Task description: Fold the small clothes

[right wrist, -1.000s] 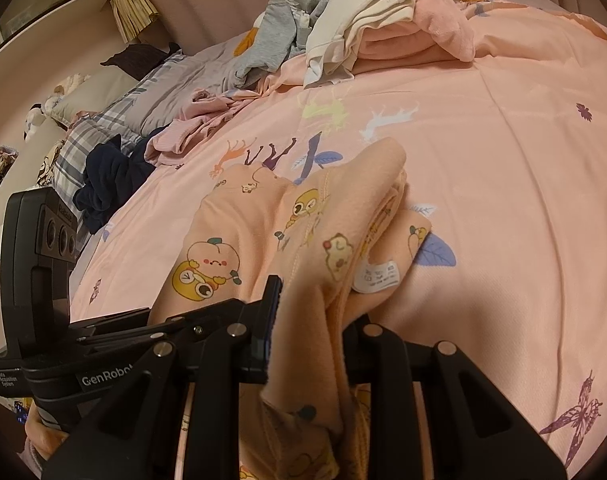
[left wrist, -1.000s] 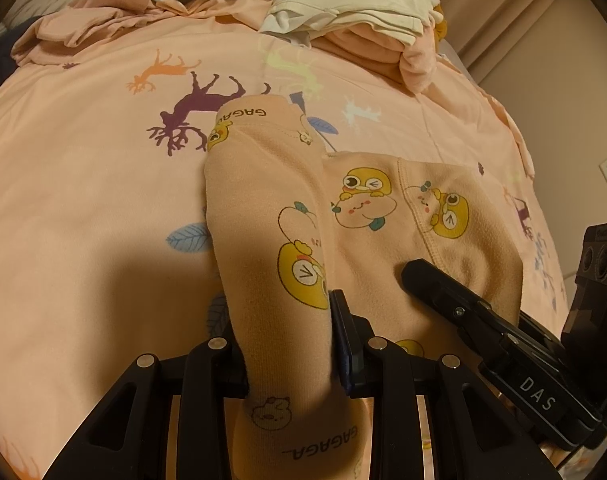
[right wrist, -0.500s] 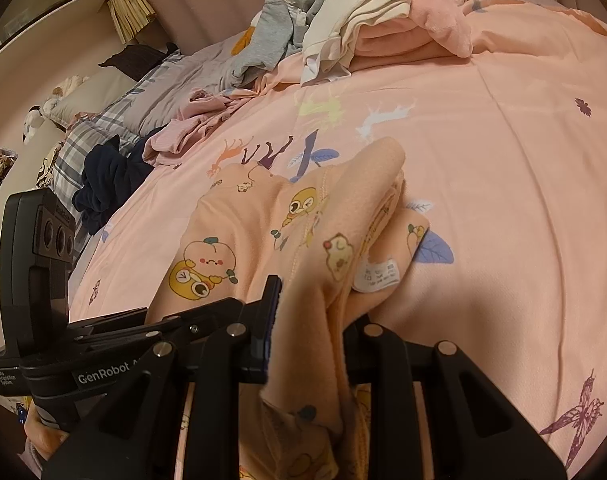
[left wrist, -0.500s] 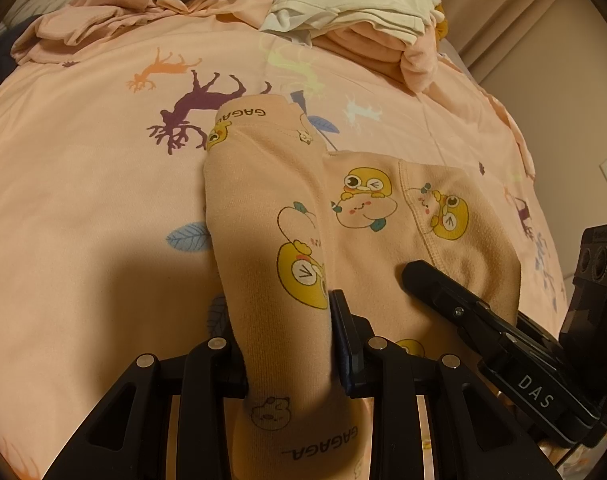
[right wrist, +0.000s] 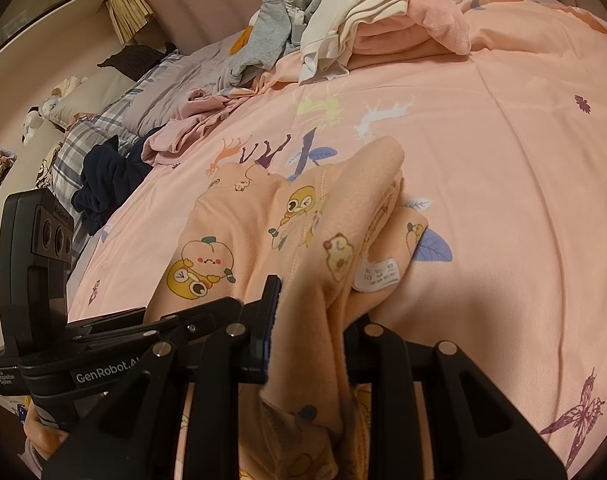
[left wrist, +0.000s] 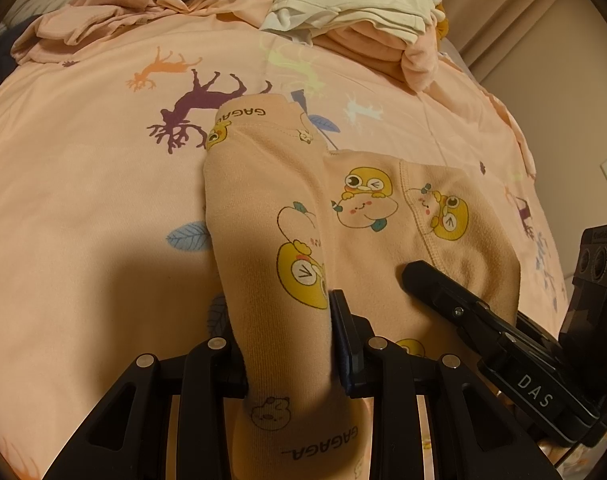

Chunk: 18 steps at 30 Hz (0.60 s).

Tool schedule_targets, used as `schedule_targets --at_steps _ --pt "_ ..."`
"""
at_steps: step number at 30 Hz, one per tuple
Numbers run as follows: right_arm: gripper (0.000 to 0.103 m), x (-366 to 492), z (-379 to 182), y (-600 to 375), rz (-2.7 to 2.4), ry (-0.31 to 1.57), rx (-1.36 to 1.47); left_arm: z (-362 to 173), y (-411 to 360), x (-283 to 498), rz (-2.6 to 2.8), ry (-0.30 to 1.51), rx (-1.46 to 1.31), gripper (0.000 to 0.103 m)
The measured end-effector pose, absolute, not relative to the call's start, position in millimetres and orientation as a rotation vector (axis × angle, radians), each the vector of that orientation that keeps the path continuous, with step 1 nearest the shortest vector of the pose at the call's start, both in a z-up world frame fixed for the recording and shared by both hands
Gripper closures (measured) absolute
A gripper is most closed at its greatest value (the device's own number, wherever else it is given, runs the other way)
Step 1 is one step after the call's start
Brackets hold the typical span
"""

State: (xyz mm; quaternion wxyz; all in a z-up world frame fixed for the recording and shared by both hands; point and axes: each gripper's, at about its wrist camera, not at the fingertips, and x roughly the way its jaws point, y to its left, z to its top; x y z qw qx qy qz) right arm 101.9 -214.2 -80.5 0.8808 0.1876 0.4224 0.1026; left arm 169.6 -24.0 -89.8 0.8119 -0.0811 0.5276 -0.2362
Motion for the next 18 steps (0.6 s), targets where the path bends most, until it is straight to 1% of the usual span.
schedule_targets --at_steps 18 --pt "0.077 102.2 -81.1 -214.3 0.214 0.882 0.391 -90.9 -24.3 170.2 -0.504 1.127 -0.17 0.074"
